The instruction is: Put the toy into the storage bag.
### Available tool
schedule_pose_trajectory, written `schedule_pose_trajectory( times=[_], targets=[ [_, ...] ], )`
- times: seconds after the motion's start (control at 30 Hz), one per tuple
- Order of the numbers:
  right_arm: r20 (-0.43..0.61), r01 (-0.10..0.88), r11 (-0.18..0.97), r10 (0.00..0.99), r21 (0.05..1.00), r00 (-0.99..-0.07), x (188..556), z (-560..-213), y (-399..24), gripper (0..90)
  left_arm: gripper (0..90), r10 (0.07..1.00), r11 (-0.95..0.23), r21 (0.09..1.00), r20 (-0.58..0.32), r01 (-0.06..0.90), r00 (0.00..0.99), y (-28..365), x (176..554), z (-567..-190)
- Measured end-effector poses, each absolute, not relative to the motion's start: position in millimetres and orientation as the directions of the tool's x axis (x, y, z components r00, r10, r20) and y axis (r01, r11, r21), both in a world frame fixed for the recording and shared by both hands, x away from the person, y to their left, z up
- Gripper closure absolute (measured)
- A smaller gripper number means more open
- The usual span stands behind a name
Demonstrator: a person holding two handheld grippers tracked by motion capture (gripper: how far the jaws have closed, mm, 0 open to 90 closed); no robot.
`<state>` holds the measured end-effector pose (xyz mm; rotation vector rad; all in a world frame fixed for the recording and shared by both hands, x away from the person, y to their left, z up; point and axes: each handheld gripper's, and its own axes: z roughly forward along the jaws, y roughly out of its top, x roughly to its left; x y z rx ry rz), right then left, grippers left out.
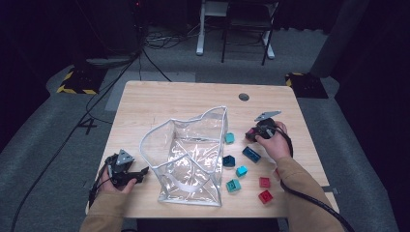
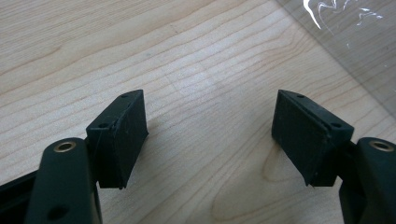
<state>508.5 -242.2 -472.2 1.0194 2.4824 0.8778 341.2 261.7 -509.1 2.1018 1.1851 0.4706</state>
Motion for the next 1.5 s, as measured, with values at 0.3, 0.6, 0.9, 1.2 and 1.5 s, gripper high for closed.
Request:
schedule_pose_trajectory(
  times=[0.3,0.6,0.9,1.2,1.5],
  targets=[
    [-0.020,0.498,0.508,0.714,0.703,-0.700,495.1,-439.4,-244.9,59.0,27.0,0.853,-0.363,0.703,-0.014,0.611,0.522,261.7,341.2,-509.1],
    [-0.010,0.433,0.480,0.678,0.763,-0.735,476.6,-396.4,-240.9,59.0,26.1,0.853,-0.354,0.702,-0.028,0.617,0.521,260.6,341.8,-509.4],
    [0.008,0.384,0.436,0.653,0.814,-0.757,462.2,-357.7,-234.7,59.0,26.2,0.853,-0.355,0.702,-0.027,0.617,0.521,260.6,341.7,-509.4],
    [0.041,0.370,0.403,0.629,0.837,-0.776,450.5,-330.0,-223.6,59.0,26.1,0.854,-0.358,0.703,-0.018,0.614,0.519,260.7,341.7,-509.2],
    [0.056,0.351,0.385,0.602,0.854,-0.796,438.6,-304.2,-205.6,59.0,26.1,0.854,-0.358,0.703,-0.020,0.615,0.520,260.8,341.8,-509.2]
  ],
)
